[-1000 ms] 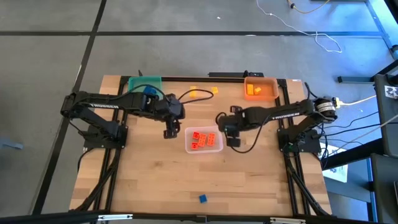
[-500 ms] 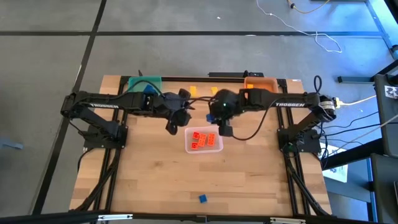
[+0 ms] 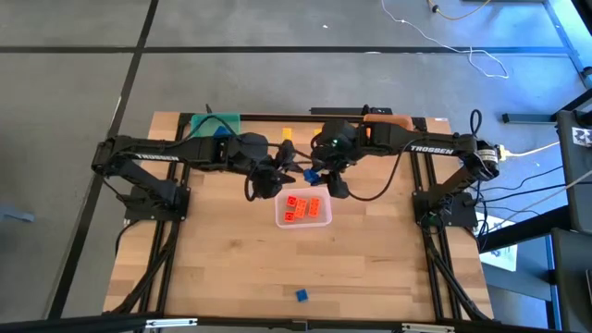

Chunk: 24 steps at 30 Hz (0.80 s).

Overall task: Sort & place blocks by color
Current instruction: Put the top blue game piece into the blue bin

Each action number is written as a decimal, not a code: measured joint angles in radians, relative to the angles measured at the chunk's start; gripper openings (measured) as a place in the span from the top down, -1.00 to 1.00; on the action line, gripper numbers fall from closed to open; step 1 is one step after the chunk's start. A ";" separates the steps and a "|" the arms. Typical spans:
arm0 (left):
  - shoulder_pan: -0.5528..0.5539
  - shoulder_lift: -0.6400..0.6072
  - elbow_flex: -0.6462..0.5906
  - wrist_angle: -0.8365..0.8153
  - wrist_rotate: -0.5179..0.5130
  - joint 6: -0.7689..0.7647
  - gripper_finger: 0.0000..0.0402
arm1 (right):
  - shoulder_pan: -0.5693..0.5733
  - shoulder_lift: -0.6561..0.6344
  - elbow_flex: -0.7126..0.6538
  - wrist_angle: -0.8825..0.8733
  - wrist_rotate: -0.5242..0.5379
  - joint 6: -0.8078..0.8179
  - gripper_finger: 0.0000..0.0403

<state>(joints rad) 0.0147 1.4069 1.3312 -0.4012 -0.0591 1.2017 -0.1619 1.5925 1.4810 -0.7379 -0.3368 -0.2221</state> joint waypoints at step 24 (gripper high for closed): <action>0.026 0.110 0.001 0.113 0.001 0.144 0.12 | 0.008 -0.001 0.000 0.018 -0.022 -0.023 0.32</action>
<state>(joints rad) 0.0406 1.5171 1.3319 -0.2886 -0.0581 1.3454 -0.1543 1.5914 1.4815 -0.7202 -0.3584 -0.2454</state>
